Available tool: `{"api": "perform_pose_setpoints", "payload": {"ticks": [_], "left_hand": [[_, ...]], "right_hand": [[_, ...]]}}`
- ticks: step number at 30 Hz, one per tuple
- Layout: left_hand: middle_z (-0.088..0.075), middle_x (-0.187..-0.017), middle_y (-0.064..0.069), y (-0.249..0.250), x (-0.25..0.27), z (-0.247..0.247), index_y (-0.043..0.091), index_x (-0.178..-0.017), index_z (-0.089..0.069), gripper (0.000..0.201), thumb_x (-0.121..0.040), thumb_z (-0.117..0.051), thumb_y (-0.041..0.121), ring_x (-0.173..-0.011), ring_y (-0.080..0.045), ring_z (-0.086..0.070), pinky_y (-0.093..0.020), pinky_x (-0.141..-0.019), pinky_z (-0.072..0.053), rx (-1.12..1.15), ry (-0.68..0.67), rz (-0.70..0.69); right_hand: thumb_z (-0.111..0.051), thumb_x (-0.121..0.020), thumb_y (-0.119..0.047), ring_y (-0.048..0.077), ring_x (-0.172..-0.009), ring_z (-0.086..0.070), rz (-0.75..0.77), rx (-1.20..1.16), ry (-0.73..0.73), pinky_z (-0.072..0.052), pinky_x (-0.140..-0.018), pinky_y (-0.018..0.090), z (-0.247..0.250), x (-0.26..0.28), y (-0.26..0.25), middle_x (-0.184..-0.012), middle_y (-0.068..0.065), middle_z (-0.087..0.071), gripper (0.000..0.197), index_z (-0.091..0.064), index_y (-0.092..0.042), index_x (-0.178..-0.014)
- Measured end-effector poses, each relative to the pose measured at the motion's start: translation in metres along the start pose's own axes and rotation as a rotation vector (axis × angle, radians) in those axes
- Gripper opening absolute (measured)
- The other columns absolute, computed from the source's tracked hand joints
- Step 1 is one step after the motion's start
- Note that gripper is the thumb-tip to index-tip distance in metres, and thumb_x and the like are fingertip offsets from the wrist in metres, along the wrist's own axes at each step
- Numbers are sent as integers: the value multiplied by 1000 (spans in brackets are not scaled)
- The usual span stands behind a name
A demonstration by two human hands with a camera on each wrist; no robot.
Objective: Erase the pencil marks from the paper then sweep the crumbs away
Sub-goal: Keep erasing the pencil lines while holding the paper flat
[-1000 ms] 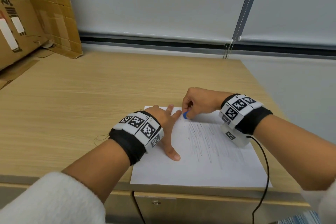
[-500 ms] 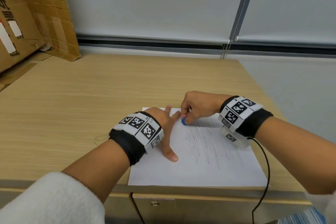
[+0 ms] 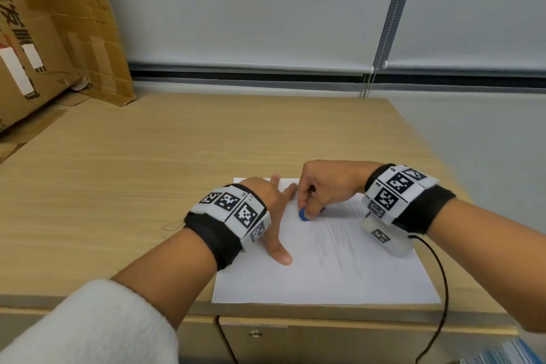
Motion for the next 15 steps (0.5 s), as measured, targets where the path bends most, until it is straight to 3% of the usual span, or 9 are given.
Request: {"api": "perform_pose_setpoints", "payload": {"ticks": [3,7,11,13,15], "left_hand": [[23,-160,-6,1,0,0,37,-150,20,136,-61,-77,68,-142,-28,-31,-48,-109,-37,-3,14,-4],[24,-160,-6,-1,-2,-2,35,-150,22,139,-59,-76,72,-140,-28,-33,-47,-108,-38,-17,20,9],[23,-160,-4,-1,-2,-3,39,-149,22,137,-59,-77,70,-139,-26,-36,-45,-107,-39,1,34,-3],[25,-159,-3,-1,-2,-3,37,-149,24,138,-59,-76,72,-139,-27,-35,-44,-107,-38,-11,29,2],[28,-158,-3,-1,-3,-3,36,-149,25,139,-59,-75,72,-140,-27,-34,-44,-108,-36,-18,14,11]], "right_hand": [[-76,-76,-17,2,-60,-53,-9,-6,106,-42,-59,18,-2,4,1,-71,-6,-66,9,-75,-11,-83],[-76,-76,-19,0,-62,-53,24,25,-87,-45,-62,16,-16,14,-8,-72,-9,-66,13,-76,-12,-87],[-76,-76,-17,4,-61,-53,8,-32,68,-46,-62,20,-9,13,-1,-72,-6,-69,7,-75,-11,-81],[-76,-76,-18,1,-58,-52,25,-12,-25,-46,-60,19,-19,17,-5,-65,-15,-64,8,-74,-12,-82],[-76,-76,-20,0,-59,-53,37,27,-145,-46,-62,18,-25,20,-12,-66,-15,-64,11,-75,-13,-85]]}}
Point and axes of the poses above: each hand's wrist, its own x-axis away from the middle knuckle, its own z-axis out of the back of the hand, y = z × x, the point moved 3 cm from there along -x, towards the middle knuckle
